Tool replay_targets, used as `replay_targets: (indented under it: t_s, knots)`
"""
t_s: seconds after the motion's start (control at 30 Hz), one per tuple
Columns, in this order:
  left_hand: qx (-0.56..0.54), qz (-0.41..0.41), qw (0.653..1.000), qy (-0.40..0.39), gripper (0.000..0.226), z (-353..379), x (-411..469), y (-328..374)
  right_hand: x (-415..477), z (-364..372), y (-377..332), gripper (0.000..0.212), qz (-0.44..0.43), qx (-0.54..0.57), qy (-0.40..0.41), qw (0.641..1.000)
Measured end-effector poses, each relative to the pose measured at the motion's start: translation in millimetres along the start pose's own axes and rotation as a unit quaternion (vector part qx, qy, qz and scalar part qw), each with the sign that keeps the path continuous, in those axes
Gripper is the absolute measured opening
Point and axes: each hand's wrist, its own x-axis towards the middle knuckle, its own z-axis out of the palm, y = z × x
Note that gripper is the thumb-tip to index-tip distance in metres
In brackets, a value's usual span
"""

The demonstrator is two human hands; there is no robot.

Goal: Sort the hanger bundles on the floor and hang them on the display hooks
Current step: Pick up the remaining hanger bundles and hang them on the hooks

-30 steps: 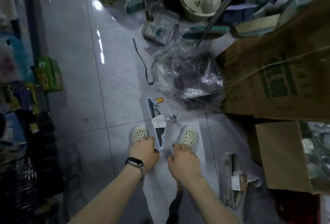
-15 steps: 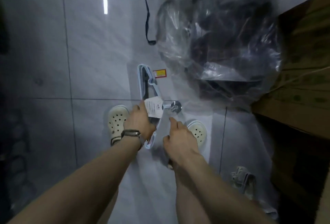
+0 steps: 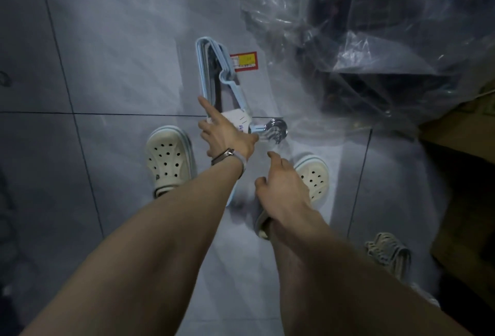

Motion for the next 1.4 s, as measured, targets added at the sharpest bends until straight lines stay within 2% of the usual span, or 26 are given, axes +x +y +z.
replay_targets:
  t_s: [0.17,0.37,0.43,0.57,0.67,0.77,0.87,1.0,1.13,1.27,1.4]
  knots:
    - [-0.035,0.009,0.999,0.019,0.162,-30.2,-10.2,-4.0,-14.5,-5.6,-8.3,0.060,0.018,0.016,0.008,1.000]
    - [-0.094,0.012,0.994,0.055,0.158,-106.8,-8.6,0.8,-22.3,-3.4,-39.6,0.054,0.046,0.060,0.002,0.997]
    - [-0.118,0.010,0.991,0.065,0.156,-132.0,1.0,1.3,-12.9,4.1,-56.7,0.063,0.081,0.126,0.019,0.989]
    - [-0.156,0.021,0.984,0.088,0.149,-166.8,29.2,-2.0,25.1,19.6,-95.6,0.104,0.184,0.259,0.074,0.945]
    - [-0.168,0.035,0.982,0.084,0.147,-179.3,52.6,-6.3,61.6,33.9,-120.6,0.128,0.229,0.310,0.068,0.920]
    - [-0.163,0.052,0.982,0.077,0.147,-184.4,69.8,-9.7,93.3,52.5,-135.7,0.135,0.261,0.295,0.068,0.916]
    - [-0.152,0.062,0.984,0.069,0.148,-185.1,76.1,-12.5,113.0,63.0,-137.3,0.130,0.305,0.268,0.088,0.910]
    - [-0.137,0.072,0.986,0.058,0.149,-187.1,68.8,-16.6,109.8,64.5,-132.6,0.120,0.293,0.246,0.116,0.917]
    - [-0.143,0.070,0.986,0.051,0.152,-202.5,35.7,-19.9,69.4,51.3,-125.3,0.120,0.276,0.264,0.113,0.917]
    - [-0.139,0.077,0.986,0.051,0.155,-238.2,-22.3,-9.4,3.3,5.9,-130.4,0.119,0.255,0.273,0.122,0.919]
    - [-0.143,0.097,0.983,0.060,0.155,-294.2,-102.4,13.3,-78.6,-69.7,-145.5,0.119,0.215,0.263,0.133,0.931]
